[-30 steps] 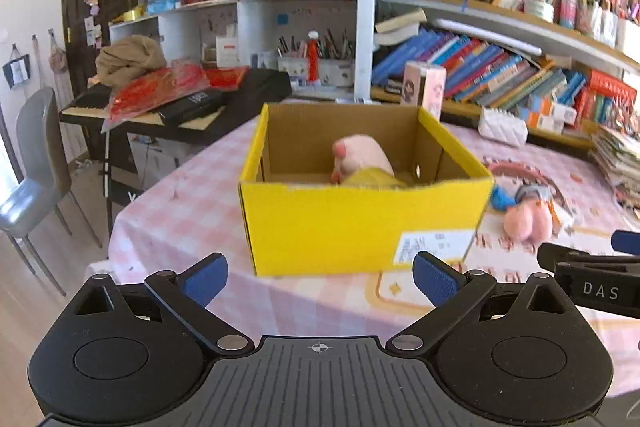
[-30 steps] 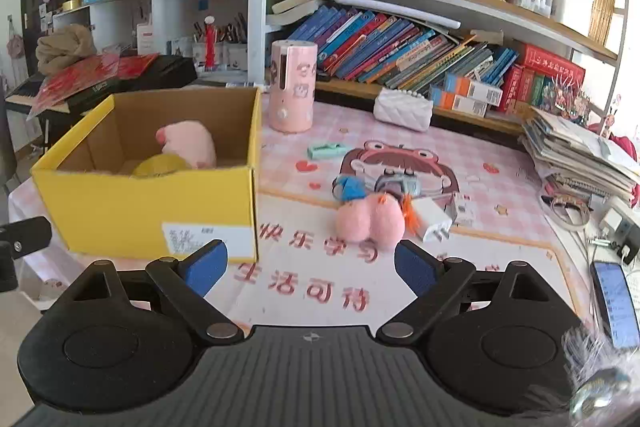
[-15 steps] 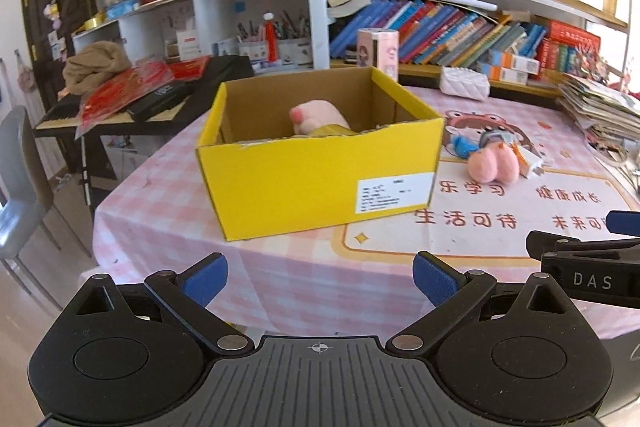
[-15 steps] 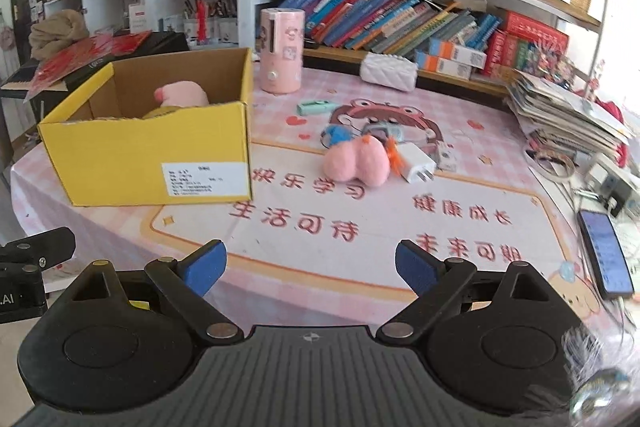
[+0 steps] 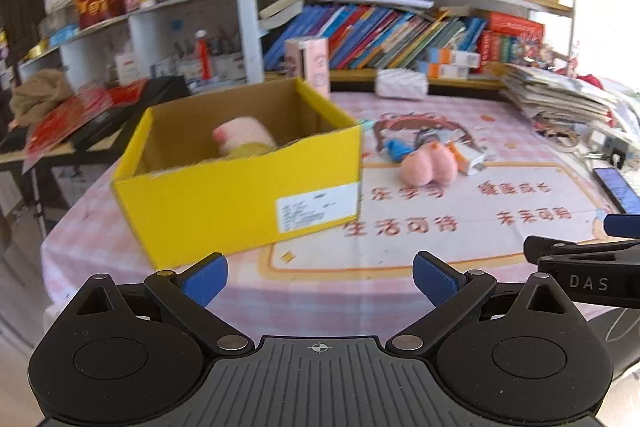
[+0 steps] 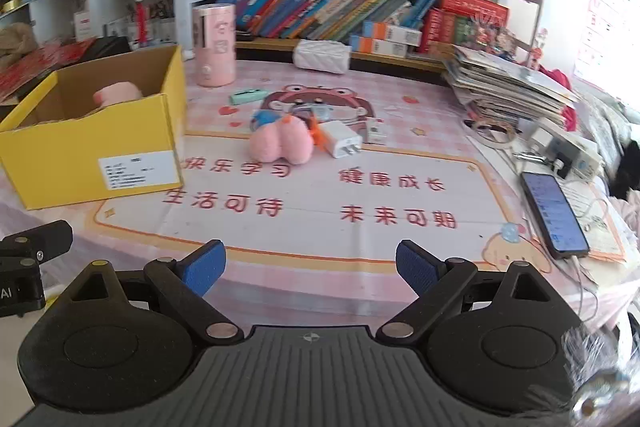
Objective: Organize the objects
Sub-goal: 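Withdraw both tools from the box back over the desk, then grasp the small pink plush with the left tool while the right tool grasps the white charger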
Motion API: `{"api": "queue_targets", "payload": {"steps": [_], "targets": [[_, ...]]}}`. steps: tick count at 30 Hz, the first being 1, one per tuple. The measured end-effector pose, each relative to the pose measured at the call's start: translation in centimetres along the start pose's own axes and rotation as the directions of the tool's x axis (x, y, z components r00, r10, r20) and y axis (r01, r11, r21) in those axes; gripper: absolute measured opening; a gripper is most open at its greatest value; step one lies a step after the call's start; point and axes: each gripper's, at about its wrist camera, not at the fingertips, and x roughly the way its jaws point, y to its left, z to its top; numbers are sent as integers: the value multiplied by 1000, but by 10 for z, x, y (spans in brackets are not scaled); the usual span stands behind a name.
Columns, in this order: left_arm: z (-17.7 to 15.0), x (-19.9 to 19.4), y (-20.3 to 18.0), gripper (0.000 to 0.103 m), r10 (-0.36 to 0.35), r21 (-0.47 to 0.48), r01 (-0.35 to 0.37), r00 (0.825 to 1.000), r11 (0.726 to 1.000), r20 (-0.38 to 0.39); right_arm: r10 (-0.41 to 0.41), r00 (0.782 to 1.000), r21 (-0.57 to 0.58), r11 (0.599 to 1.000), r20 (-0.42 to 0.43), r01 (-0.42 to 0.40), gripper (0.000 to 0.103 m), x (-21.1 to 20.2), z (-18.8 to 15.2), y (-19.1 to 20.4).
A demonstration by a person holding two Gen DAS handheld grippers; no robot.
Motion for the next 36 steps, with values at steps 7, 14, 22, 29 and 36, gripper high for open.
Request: {"api": "queue_targets", "payload": {"steps": [7,14,22,29,36], "targets": [[11,6,-14,100,-34,35,33,999,999,41,-32,999,25,999,4,32,92,4,4,-13],[21,22,-21,100,-44,31,44,999,999,8,-39,999,32,999,-4,39,92,15,13,-23],[31,43,-37,100,-71,43,72,997,996,-23,-39,999,28,999,-22,40,92,34,24,-36],[41,62,-52,100,-80,33,82,996,996,-49,-35,998,21,999,-48,36,92,57,36,-52],[53,83,-66,98,-65,8,66,996,998,-64,-14,998,-5,1000,-54,13,92,79,53,-66]]}}
